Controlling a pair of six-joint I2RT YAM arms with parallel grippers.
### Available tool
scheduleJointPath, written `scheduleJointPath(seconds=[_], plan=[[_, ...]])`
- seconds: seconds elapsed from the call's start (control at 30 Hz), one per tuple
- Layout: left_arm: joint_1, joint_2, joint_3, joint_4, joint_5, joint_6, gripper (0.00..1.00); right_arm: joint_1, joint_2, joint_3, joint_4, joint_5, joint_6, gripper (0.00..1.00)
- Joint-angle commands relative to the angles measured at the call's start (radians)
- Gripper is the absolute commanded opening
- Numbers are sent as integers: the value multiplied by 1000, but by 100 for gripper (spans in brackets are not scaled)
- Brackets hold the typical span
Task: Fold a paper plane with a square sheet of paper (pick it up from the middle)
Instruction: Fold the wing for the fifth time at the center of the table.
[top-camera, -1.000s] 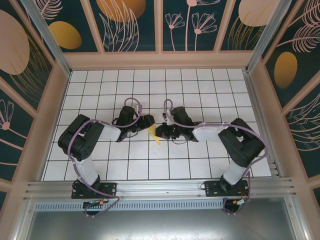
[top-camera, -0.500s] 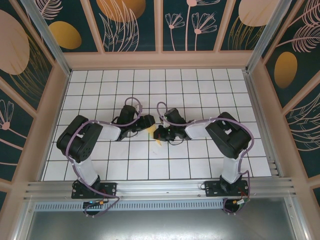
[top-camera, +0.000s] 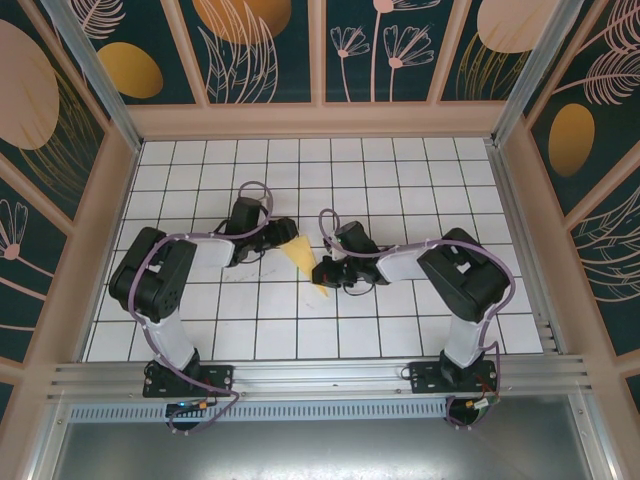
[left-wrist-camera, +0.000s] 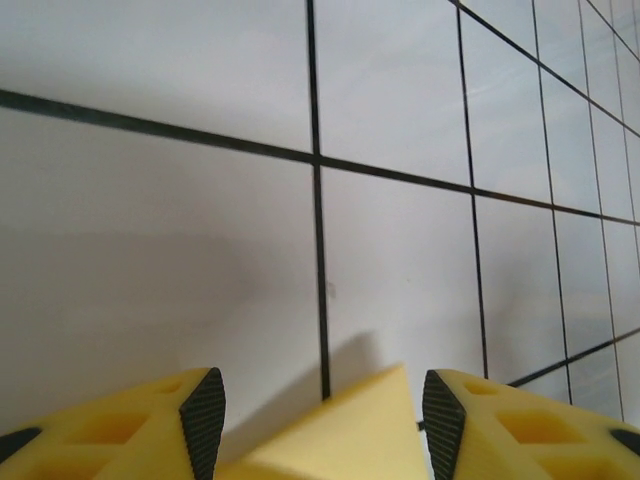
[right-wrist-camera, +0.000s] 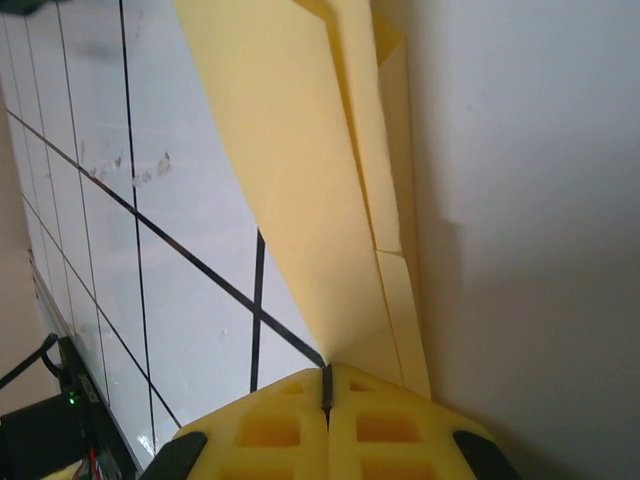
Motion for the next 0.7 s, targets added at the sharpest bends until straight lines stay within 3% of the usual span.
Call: scheduleJointPath(seconds=[0.0,0.1,0.3,0.47,0.67], plan=[[7,-48,51,-59,-4,26,58,12,-51,-6,-109,-17,-34,0],[6,-126,44,-111,-38,10,59,14,-135,5,-80,-29,-36,4],[-30,-319,-61,-225,-174,-128,62,-72,-321,-41,-111,103,-53,20],[-152,-406,-98,-335,-293,-207,70,-157,-294,-62,-96,64,-87,35],[-228,-337,-82,-359,-299,-273,77,-156,-195,-28,-79,23,-106,38]])
